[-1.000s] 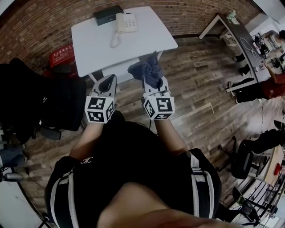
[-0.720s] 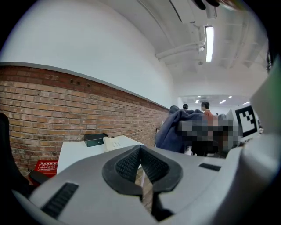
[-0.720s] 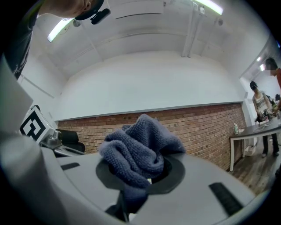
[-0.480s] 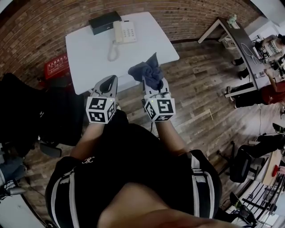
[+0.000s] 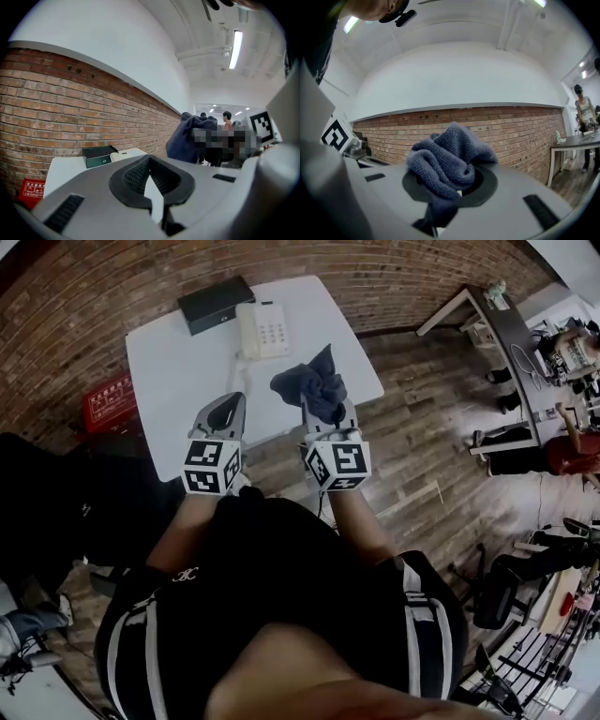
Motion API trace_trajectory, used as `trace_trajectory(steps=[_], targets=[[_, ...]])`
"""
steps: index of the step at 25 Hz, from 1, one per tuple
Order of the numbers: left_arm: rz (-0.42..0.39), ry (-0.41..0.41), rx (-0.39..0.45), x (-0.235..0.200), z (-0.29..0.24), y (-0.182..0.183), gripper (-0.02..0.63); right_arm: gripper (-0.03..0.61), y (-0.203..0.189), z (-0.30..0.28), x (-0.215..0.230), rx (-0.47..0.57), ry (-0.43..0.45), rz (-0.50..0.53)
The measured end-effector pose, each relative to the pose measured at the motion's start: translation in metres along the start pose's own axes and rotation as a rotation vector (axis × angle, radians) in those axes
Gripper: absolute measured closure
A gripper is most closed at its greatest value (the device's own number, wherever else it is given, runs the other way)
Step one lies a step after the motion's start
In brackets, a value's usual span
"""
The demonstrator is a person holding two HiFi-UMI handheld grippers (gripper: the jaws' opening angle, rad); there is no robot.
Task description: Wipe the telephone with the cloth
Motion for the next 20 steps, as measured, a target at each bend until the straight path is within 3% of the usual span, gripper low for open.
trace_trajectory(steps=[11, 20], targets=[[0.006, -0.001, -0.056, -0.079, -0.064, 0.021, 0.62, 0.523, -0.011, -0.123, 0.011, -0.043, -0.003, -0.022], [0.056, 0.169, -0.061, -0.116, -0.08, 0.03, 0.621, 0.523, -0.01, -0.209, 0.034, -0.036, 0.106, -0.015]])
Point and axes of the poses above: the fingertips, and each gripper's own axes: z backward along the fingers, x to its right, y out of its top, the point moved 5 cm from there along z, backward along the fingers, and after that the axes turned 12 degrees about -y, right-handed, at the moved point
